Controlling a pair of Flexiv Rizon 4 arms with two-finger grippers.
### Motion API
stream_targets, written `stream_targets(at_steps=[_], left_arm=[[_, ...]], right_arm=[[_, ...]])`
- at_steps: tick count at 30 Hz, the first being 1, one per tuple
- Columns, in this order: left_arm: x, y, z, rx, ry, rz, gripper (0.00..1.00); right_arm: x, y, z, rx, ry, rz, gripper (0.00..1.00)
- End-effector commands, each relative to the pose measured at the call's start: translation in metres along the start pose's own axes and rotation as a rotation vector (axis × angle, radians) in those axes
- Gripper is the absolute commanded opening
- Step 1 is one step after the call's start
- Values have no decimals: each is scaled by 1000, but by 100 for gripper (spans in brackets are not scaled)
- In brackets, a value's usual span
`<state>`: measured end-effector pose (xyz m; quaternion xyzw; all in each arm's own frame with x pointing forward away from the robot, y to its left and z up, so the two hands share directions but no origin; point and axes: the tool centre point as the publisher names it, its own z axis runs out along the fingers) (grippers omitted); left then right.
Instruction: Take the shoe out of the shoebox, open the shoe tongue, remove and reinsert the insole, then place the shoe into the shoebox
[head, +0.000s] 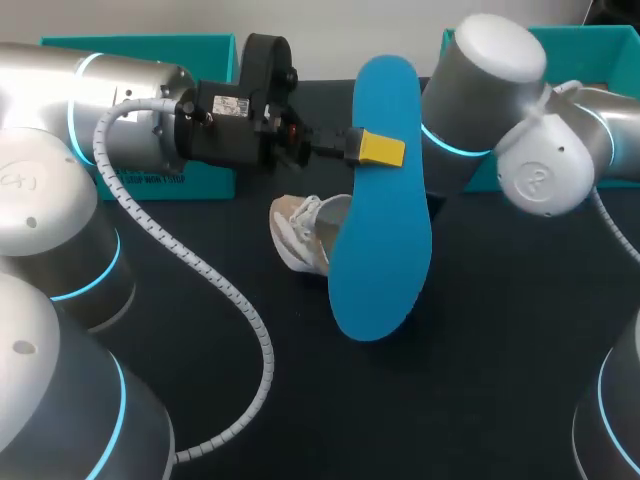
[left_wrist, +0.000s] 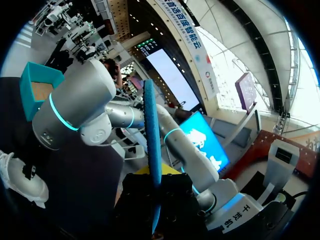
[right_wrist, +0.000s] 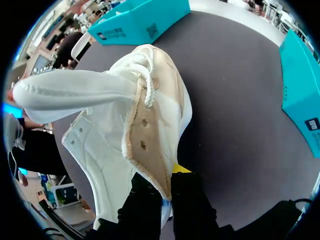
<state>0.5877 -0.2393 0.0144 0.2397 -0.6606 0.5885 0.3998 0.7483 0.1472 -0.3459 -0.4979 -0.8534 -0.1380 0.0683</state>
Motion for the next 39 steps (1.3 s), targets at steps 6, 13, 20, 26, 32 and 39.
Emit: stream_targets(at_steps=[6, 13, 20, 26, 32, 39], left_arm=[[-1, 2, 1, 2, -1, 0, 0], [-1, 2, 1, 2, -1, 0, 0], [-1, 2, 1, 2, -1, 0, 0], [-1, 2, 1, 2, -1, 0, 0], [-1, 2, 1, 2, -1, 0, 0], [-1, 2, 1, 2, -1, 0, 0]], right_arm=[[1, -7, -2, -94, 2, 154, 0], [7, -15, 10, -81, 8, 310, 0], [14, -26, 21, -122, 2, 382, 0], [18, -31, 31, -118, 17, 379, 0], [15, -35, 41, -123, 25, 401, 0], [13, -38, 56, -130, 48, 420, 0]])
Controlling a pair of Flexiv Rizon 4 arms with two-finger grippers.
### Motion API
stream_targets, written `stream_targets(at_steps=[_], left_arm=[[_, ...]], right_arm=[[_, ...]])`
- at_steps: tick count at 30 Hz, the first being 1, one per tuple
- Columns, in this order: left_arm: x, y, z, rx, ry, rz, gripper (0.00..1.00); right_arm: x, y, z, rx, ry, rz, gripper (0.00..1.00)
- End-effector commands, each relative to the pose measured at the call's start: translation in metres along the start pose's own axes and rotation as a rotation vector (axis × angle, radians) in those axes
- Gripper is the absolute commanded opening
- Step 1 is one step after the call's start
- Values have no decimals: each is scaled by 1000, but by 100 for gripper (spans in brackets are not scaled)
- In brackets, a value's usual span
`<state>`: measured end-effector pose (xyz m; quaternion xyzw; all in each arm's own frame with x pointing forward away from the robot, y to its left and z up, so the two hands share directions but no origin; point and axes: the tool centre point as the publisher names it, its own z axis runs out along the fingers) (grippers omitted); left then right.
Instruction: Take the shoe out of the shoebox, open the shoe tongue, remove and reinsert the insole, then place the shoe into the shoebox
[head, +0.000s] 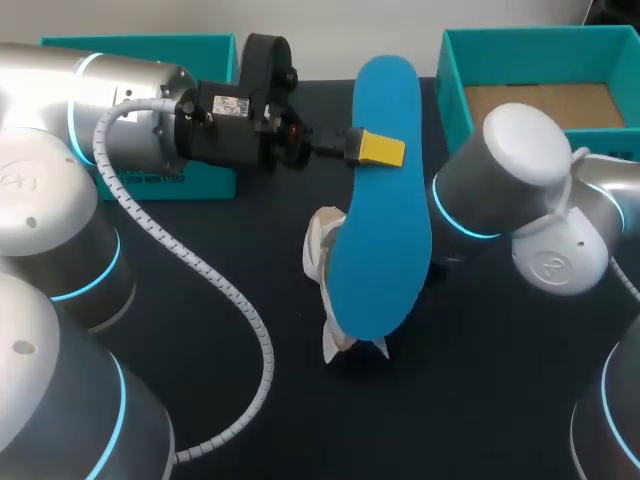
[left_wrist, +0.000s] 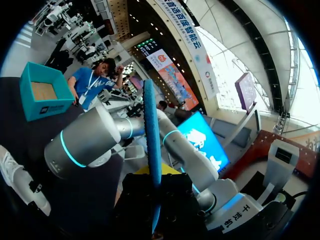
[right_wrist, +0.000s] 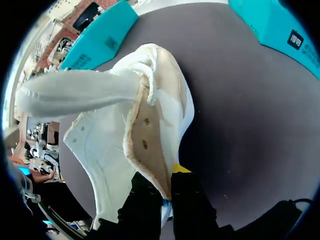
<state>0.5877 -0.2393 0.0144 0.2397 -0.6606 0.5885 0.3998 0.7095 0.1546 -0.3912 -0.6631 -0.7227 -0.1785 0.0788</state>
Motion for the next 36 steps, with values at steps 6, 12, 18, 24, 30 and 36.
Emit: stream_targets(at_steps=[6, 12, 18, 24, 30, 36], left_arm=[[-1, 2, 1, 2, -1, 0, 0], [-1, 2, 1, 2, -1, 0, 0], [-1, 2, 1, 2, -1, 0, 0], [-1, 2, 1, 2, -1, 0, 0], [-1, 2, 1, 2, -1, 0, 0], [-1, 2, 1, 2, -1, 0, 0]], right_arm=[[-2, -3, 0, -18, 27, 27, 96], [1, -5, -28, -34, 51, 57, 100], [2, -7, -55, -39, 157, 74, 100], [-2, -9, -79, -40, 311, 53, 100], [-1, -8, -82, -28, 334, 41, 100], [-1, -8, -82, -28, 334, 41, 100]])
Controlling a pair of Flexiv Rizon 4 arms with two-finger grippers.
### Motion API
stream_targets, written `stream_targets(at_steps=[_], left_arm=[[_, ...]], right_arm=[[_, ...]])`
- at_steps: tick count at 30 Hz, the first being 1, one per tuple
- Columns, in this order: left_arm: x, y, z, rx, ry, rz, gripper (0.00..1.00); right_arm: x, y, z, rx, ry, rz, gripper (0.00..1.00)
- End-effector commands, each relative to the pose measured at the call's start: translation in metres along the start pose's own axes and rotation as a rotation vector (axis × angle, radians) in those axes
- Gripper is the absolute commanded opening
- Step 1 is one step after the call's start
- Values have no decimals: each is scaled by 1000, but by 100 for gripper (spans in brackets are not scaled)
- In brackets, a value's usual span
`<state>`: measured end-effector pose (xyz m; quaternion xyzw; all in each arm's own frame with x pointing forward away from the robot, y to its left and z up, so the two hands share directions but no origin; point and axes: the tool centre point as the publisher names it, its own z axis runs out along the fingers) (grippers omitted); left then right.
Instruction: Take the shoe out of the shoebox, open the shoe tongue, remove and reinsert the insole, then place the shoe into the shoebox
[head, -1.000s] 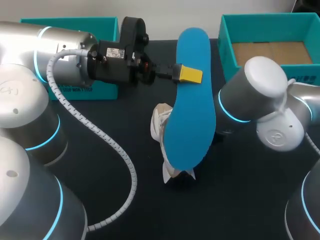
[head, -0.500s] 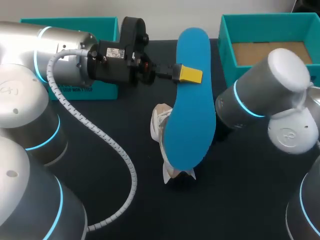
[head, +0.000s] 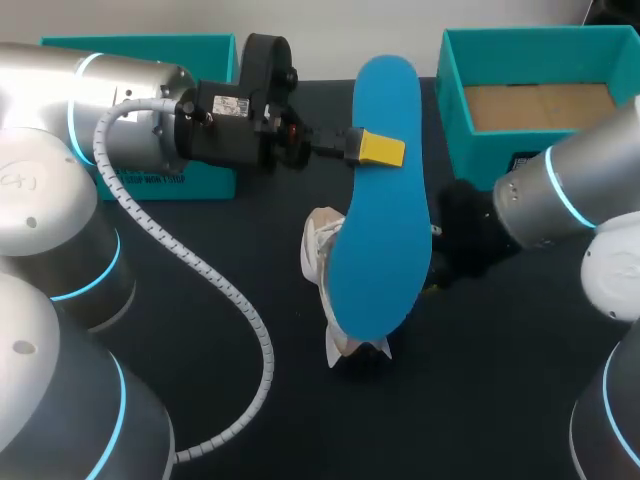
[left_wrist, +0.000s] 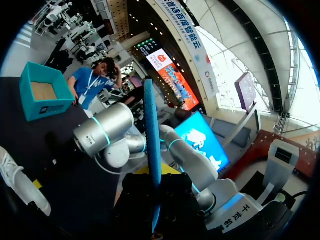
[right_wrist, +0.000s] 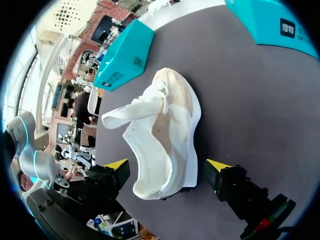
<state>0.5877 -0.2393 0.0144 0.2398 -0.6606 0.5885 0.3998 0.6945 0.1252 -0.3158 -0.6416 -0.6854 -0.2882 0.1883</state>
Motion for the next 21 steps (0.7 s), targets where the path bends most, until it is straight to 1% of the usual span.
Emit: stream_targets(at_steps=[1, 4, 5, 6, 7, 8, 12, 14, 18, 19, 20, 21], left_arm=[[-1, 2, 1, 2, -1, 0, 0], [-1, 2, 1, 2, -1, 0, 0], [-1, 2, 1, 2, -1, 0, 0], [-1, 2, 1, 2, -1, 0, 0], [-1, 2, 1, 2, -1, 0, 0], [-1, 2, 1, 2, -1, 0, 0], [-1, 2, 1, 2, -1, 0, 0], [-1, 2, 1, 2, -1, 0, 0], [-1, 2, 1, 2, -1, 0, 0], [-1, 2, 1, 2, -1, 0, 0], [-1, 2, 1, 2, -1, 0, 0], [-1, 2, 1, 2, -1, 0, 0]], right_arm=[[-2, -3, -1, -4, 15, 0, 100], [-2, -3, -1, -4, 15, 0, 100], [-4, -2, -1, -10, 77, 15, 100], [-5, -2, -4, -27, 99, 29, 100], [-4, -2, -7, -39, 150, 27, 100], [-3, -2, -10, -23, 158, 37, 100], [5, -3, -27, -48, 240, 48, 100], [9, -2, -34, -39, 264, 56, 100], [19, 0, -54, -69, 322, 69, 100], [20, 1, -58, -57, 331, 80, 100], [22, 2, -63, -79, 342, 70, 100], [24, 2, -67, -81, 355, 70, 100]])
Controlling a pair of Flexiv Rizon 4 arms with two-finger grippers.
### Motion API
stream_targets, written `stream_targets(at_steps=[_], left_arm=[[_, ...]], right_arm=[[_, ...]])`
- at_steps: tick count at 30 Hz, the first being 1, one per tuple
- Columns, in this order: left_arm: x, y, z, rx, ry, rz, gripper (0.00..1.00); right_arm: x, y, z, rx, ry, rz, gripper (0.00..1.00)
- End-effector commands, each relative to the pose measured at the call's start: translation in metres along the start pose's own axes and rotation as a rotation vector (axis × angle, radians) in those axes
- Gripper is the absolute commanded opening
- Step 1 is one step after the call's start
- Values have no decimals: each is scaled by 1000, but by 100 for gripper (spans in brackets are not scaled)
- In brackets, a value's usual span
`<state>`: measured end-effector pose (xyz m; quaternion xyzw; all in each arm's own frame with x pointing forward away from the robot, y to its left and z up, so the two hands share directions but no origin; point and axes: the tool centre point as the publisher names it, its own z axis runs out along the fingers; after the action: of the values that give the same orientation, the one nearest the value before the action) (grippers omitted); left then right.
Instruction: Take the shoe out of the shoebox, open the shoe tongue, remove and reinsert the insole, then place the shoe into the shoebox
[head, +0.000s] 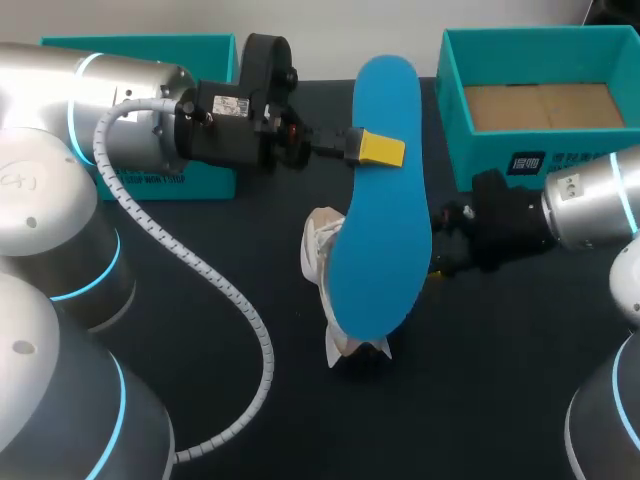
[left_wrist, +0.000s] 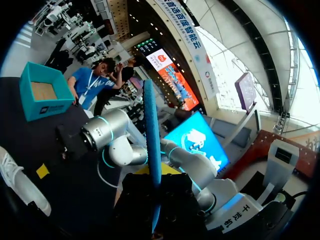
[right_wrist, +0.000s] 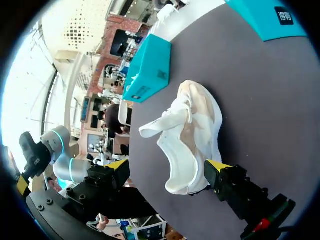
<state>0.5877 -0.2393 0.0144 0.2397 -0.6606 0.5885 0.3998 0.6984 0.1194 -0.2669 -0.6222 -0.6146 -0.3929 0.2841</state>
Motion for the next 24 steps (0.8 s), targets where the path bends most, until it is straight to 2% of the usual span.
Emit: stream_targets(at_steps=[1, 11, 15, 19, 20, 22, 24], left_arm=[[-1, 2, 1, 2, -1, 0, 0], [-1, 2, 1, 2, -1, 0, 0], [-1, 2, 1, 2, -1, 0, 0], [-1, 2, 1, 2, -1, 0, 0], [-1, 2, 1, 2, -1, 0, 0], [-1, 2, 1, 2, -1, 0, 0], [-1, 2, 1, 2, -1, 0, 0]], right_arm=[[9, -7, -31, -16, 53, -9, 100], [51, 2, -75, -59, 172, -10, 100], [61, 5, -82, -62, 224, -16, 100], [71, 7, -84, -70, 331, -41, 100], [75, 7, -82, -39, 305, -64, 100], [77, 9, -82, -86, 313, -49, 100], [77, 9, -82, -86, 313, -49, 100]])
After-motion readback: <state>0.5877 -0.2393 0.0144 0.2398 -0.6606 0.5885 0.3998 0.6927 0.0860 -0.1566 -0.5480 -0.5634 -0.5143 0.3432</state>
